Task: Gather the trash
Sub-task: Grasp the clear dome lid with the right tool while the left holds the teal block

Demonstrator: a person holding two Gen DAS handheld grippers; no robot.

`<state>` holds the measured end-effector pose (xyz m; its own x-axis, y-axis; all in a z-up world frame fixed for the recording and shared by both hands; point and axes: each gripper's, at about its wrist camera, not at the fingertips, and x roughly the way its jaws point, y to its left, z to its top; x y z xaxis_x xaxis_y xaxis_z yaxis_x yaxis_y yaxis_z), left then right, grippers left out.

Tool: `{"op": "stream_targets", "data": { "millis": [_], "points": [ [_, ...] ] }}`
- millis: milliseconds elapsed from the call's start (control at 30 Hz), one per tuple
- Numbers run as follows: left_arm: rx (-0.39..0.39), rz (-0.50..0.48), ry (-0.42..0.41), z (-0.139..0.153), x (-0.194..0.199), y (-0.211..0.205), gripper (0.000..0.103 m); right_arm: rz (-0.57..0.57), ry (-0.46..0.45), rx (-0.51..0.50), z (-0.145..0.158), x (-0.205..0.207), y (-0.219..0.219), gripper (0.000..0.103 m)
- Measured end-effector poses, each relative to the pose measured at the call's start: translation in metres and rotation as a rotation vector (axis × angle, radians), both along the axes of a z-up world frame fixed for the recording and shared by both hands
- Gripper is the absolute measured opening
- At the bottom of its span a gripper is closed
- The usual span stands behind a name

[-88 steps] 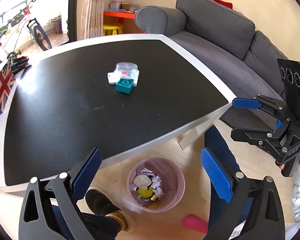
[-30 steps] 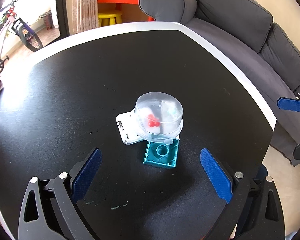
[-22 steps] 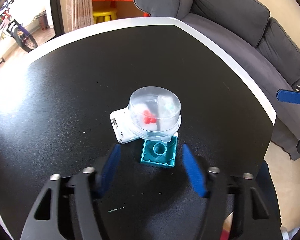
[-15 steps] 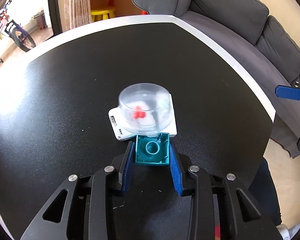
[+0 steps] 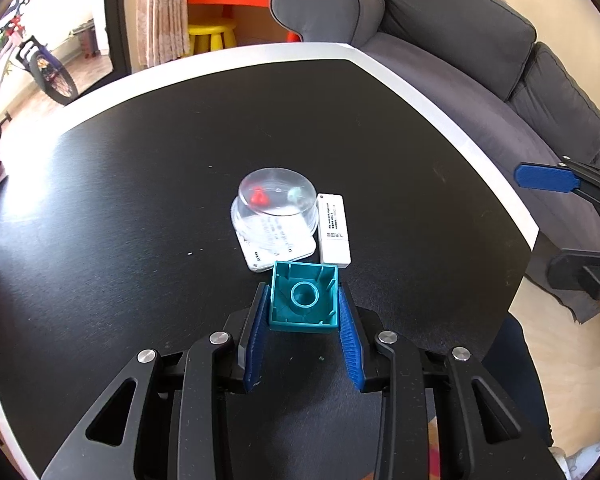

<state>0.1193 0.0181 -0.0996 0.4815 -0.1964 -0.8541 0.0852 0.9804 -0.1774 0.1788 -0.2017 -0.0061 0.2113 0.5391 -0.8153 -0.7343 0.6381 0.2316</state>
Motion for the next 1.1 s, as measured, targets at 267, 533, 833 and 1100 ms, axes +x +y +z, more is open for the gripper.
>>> {"op": "stream_targets", "data": {
  "millis": [267, 533, 833, 1100],
  "points": [
    [-0.002, 0.036, -0.011, 0.011, -0.009, 0.015, 0.033, 0.037, -0.016, -0.014, 0.001, 0.014, 0.031, 0.097],
    [-0.006, 0.063, -0.022, 0.017, -0.017, 0.029, 0.033, 0.065, -0.019, -0.035, -0.007, 0.03, 0.058, 0.097],
    [-0.008, 0.091, -0.031, 0.016, -0.022, 0.046, 0.033, 0.111, 0.0, -0.055, -0.025, 0.045, 0.09, 0.097],
    [-0.015, 0.11, -0.038, 0.013, -0.024, 0.058, 0.033, 0.161, 0.02, -0.103, -0.048, 0.051, 0.121, 0.097]
  ]
}}
